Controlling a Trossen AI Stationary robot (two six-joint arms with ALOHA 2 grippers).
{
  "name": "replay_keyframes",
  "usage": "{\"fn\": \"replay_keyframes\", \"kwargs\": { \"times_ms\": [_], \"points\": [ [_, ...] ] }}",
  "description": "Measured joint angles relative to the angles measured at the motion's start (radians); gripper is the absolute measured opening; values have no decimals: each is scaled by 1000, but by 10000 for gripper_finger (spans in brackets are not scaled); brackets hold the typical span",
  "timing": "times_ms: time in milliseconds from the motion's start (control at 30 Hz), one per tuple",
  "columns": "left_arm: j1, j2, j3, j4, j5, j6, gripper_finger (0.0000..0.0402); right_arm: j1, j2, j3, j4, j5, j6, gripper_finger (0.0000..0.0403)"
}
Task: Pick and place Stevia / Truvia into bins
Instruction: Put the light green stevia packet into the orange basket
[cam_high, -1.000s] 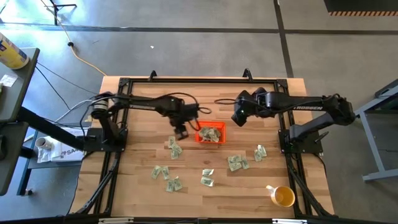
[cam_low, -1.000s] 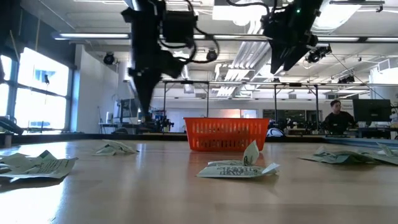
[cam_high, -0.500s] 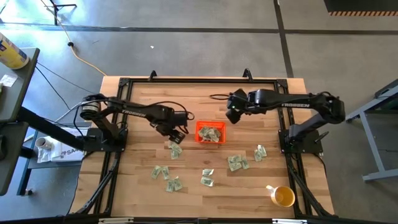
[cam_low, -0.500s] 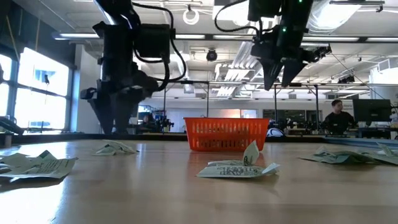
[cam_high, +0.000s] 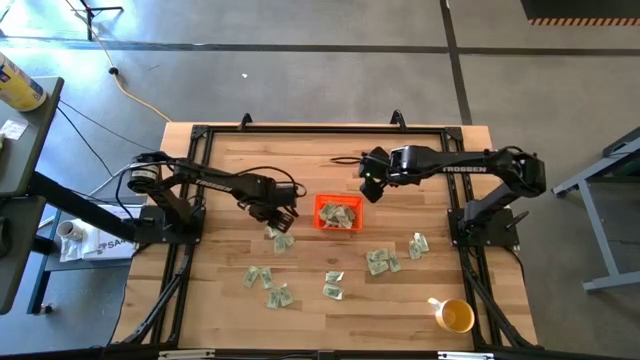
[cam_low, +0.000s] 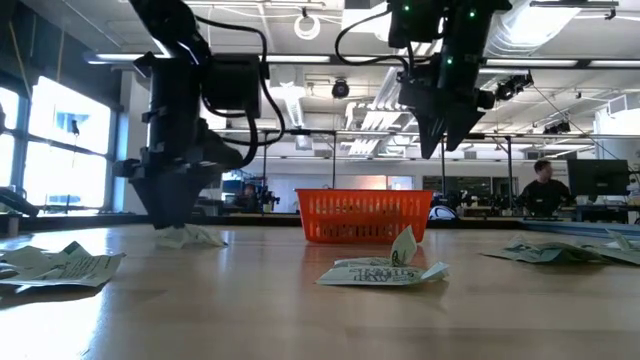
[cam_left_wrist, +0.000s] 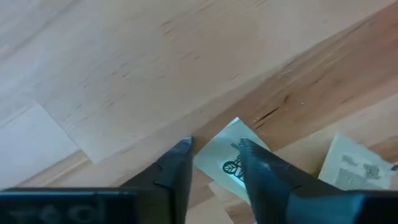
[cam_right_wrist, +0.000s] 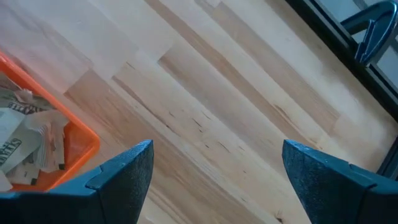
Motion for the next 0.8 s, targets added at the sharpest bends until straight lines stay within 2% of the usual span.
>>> {"fn": "replay_keyframes", "kwargs": {
  "times_ms": [333,433,533,700,800],
  "points": [
    [21,1,-3,-1,-83,149,27,-30,-2,0,-1,8,-8,341],
    [66,2,4,7,-85,207,22,-30,-2,0,-1,29,-7,341],
    [118,8,42,3,-143,271,28,-21,-7,0,-2,55,-7,339],
    [152,-32,176,-52,-160,387,22,7,-56,0,-4,118,28,337],
    [166,-55,275,-22,-167,446,22,20,-109,0,-25,162,70,337]
  ]
}}
